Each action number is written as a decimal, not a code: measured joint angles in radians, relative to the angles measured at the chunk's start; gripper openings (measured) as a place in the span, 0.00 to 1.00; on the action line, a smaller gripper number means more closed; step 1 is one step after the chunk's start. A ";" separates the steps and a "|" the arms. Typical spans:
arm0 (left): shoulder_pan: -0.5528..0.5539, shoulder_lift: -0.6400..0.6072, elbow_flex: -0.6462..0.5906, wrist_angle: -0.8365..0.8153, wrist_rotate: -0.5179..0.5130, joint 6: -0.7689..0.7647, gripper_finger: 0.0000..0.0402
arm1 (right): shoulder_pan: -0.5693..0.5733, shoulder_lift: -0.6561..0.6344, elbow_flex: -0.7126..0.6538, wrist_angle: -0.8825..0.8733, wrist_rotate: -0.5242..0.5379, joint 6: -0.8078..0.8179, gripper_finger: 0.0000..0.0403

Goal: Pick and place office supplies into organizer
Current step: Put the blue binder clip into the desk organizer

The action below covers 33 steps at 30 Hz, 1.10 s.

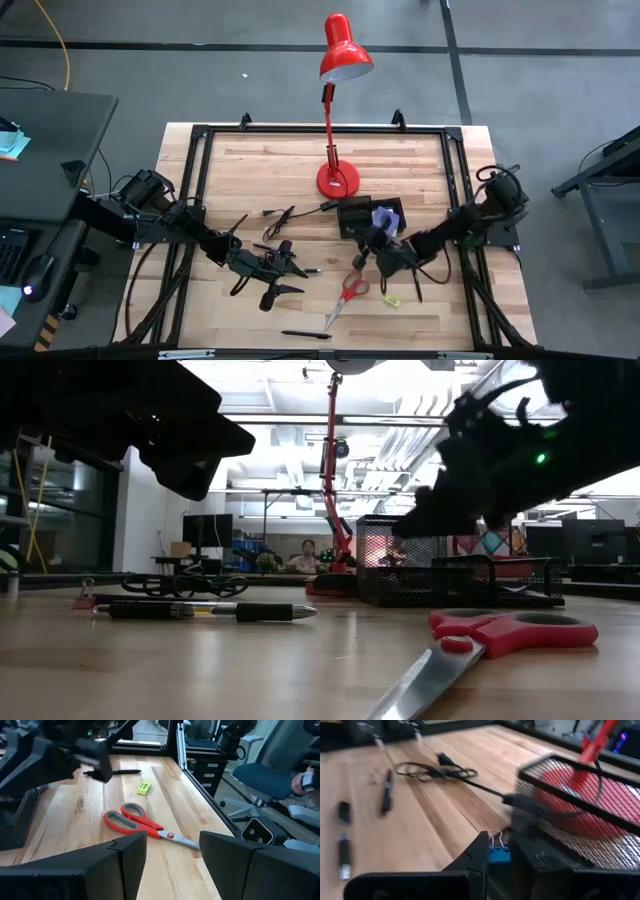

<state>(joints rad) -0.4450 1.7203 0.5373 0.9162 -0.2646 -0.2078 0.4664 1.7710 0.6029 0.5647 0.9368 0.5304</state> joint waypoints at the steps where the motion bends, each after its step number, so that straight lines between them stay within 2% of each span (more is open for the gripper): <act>1: 0.000 0.000 0.000 0.000 0.000 -0.004 0.43 | -0.010 0.000 0.000 -0.022 -0.004 0.025 0.10; 19: 0.000 0.000 0.000 0.001 0.000 -0.007 0.43 | -0.053 0.000 0.000 -0.076 0.010 0.055 0.09; 33: 0.000 0.000 0.000 0.001 0.001 -0.007 0.43 | -0.061 0.000 0.000 -0.079 -0.042 0.045 0.18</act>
<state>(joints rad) -0.4450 1.7201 0.5373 0.9169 -0.2638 -0.2146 0.4053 1.7710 0.6029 0.4862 0.8947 0.5754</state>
